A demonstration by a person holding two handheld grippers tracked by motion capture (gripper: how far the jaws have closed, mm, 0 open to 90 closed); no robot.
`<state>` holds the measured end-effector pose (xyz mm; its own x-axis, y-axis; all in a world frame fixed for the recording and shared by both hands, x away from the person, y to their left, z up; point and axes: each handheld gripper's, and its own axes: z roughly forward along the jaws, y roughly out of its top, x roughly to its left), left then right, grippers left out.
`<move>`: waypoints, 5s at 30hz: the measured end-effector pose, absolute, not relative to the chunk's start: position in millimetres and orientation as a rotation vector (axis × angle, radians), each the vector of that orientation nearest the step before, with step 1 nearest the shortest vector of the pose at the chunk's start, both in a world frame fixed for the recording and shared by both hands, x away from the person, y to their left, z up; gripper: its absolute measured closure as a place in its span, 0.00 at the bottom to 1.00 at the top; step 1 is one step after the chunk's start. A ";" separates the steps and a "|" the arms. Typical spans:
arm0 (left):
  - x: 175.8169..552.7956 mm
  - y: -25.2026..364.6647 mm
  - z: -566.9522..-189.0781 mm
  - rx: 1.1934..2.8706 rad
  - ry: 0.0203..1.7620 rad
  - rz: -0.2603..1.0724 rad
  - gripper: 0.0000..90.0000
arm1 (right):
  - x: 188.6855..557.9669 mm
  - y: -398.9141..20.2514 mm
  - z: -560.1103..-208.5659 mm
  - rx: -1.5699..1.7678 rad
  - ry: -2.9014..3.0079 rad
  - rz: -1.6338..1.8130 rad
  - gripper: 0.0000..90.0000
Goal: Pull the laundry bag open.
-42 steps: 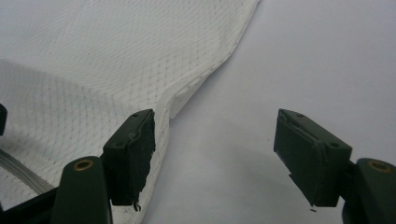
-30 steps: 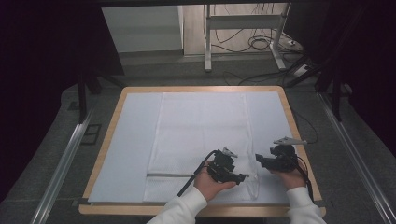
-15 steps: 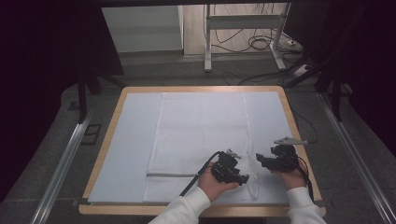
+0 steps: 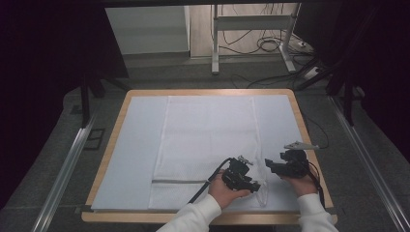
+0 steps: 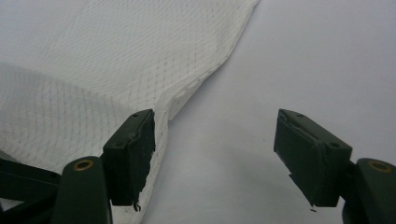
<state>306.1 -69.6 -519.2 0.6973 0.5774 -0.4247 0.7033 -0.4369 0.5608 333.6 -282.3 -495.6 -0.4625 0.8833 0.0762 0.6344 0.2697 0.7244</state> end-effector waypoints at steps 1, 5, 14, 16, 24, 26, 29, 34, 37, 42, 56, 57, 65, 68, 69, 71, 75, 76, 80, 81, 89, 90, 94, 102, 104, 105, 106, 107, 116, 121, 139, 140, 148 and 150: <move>306.7 -69.7 -519.5 2.159 0.976 -0.220 0.63 | 333.5 -282.0 -495.5 1.383 2.204 1.010 0.32; 309.0 -69.6 -520.2 2.149 0.984 -0.235 0.68 | 333.4 -281.6 -495.6 1.380 2.205 1.009 0.32; 312.5 -73.3 -522.2 2.135 0.989 -0.264 0.74 | 333.5 -283.3 -494.8 1.383 2.199 1.013 0.32; 314.1 -73.4 -523.3 2.129 0.995 -0.272 0.78 | 333.4 -283.3 -494.7 1.384 2.197 1.013 0.32; 312.9 -75.6 -524.0 2.147 0.988 -0.219 0.89 | 333.4 -283.1 -494.6 1.382 2.197 1.012 0.32; 312.8 -75.5 -524.1 2.153 0.982 -0.209 0.92 | 333.2 -282.7 -494.3 1.379 2.197 1.014 0.32; 312.9 -75.2 -524.3 2.155 0.977 -0.208 0.93 | 333.0 -282.6 -493.8 1.377 2.197 1.015 0.32; 313.0 -74.7 -524.5 2.154 0.969 -0.206 0.94 | 333.1 -283.2 -494.0 1.379 2.197 1.013 0.32; 312.9 -74.4 -524.5 2.154 0.965 -0.207 0.95 | 332.9 -283.9 -493.5 1.377 2.195 1.016 0.32; 312.5 -72.6 -523.7 2.150 0.959 -0.205 0.96 | 332.8 -284.9 -493.6 1.378 2.197 1.016 0.32; 311.4 -63.5 -518.1 2.111 0.936 -0.211 0.96 | 331.0 -286.8 -488.3 1.404 2.190 1.043 0.32; 311.1 -62.8 -517.5 2.110 0.935 -0.209 0.96 | 330.9 -286.8 -487.9 1.404 2.192 1.049 0.32; 310.5 -52.0 -510.7 2.084 0.934 -0.210 0.96 | 330.8 -287.9 -486.6 1.416 2.186 1.067 0.32; 310.5 -48.1 -508.3 2.078 0.930 -0.207 0.96 | 330.6 -288.8 -486.0 1.418 2.183 1.071 0.32; 310.2 -47.0 -507.3 2.074 0.930 -0.207 0.96 | 330.5 -288.9 -486.0 1.420 2.183 1.071 0.32; 310.1 -44.5 -505.7 2.069 0.926 -0.201 0.96 | 330.5 -288.8 -486.0 1.425 2.183 1.071 0.32; 309.4 -40.1 -502.7 2.061 0.924 -0.184 0.96 | 330.7 -288.8 -485.9 1.436 2.186 1.073 0.32; 309.3 -39.1 -501.9 2.063 0.923 -0.182 0.96 | 330.6 -288.7 -485.8 1.438 2.186 1.074 0.32; 309.0 -34.9 -499.1 2.063 0.919 -0.174 0.96 | 330.5 -288.3 -485.3 1.446 2.195 1.072 0.32; 308.9 -34.0 -498.5 2.056 0.924 -0.174 0.96 | 330.4 -288.2 -485.2 1.446 2.196 1.071 0.32; 309.7 -25.7 -496.0 2.044 0.932 -0.169 0.96 | 330.5 -287.9 -485.3 1.452 2.197 1.071 0.32; 309.8 -25.2 -495.8 2.045 0.932 -0.169 0.96 | 330.5 -287.9 -485.2 1.454 2.197 1.072 0.32; 310.0 -23.7 -495.2 2.047 0.928 -0.166 0.96 | 330.5 -287.8 -484.8 1.466 2.197 1.077 0.32; 310.1 -18.5 -492.6 2.036 0.933 -0.162 0.96 | 330.2 -286.5 -481.7 1.496 2.198 1.115 0.30; 309.3 -19.1 -492.7 2.032 0.937 -0.161 0.96 | 330.2 -285.5 -480.8 1.508 2.197 1.131 0.29; 309.4 -19.2 -492.9 2.039 0.932 -0.158 0.96 | 330.3 -285.1 -480.1 1.513 2.201 1.146 0.29; 309.2 -19.8 -493.2 2.040 0.931 -0.161 0.96 | 330.3 -284.4 -479.4 1.520 2.204 1.161 0.28; 308.9 -20.7 -493.5 2.037 0.934 -0.162 0.96 | 330.1 -283.3 -478.8 1.526 2.210 1.171 0.28; 308.0 -23.1 -494.7 2.042 0.927 -0.161 0.96 | 331.3 -268.7 -480.7 1.569 2.275 1.237 0.28; 307.3 -24.6 -495.3 2.046 0.923 -0.163 0.96 | 333.3 -260.1 -485.8 1.599 2.314 1.259 0.28; 306.2 -26.1 -496.0 2.052 0.916 -0.161 0.96 | 336.6 -241.3 -499.3 1.657 2.369 1.230 0.29; 306.1 -26.2 -496.0 2.052 0.916 -0.160 0.96 | 337.0 -240.1 -500.1 1.660 2.370 1.232 0.30; 305.5 -26.6 -496.0 2.053 0.911 -0.158 0.96 | 338.5 -231.8 -504.9 1.669 2.410 1.236 0.37; 305.2 -27.3 -496.3 2.052 0.911 -0.159 0.96 | 339.0 -230.9 -505.8 1.668 2.418 1.236 0.41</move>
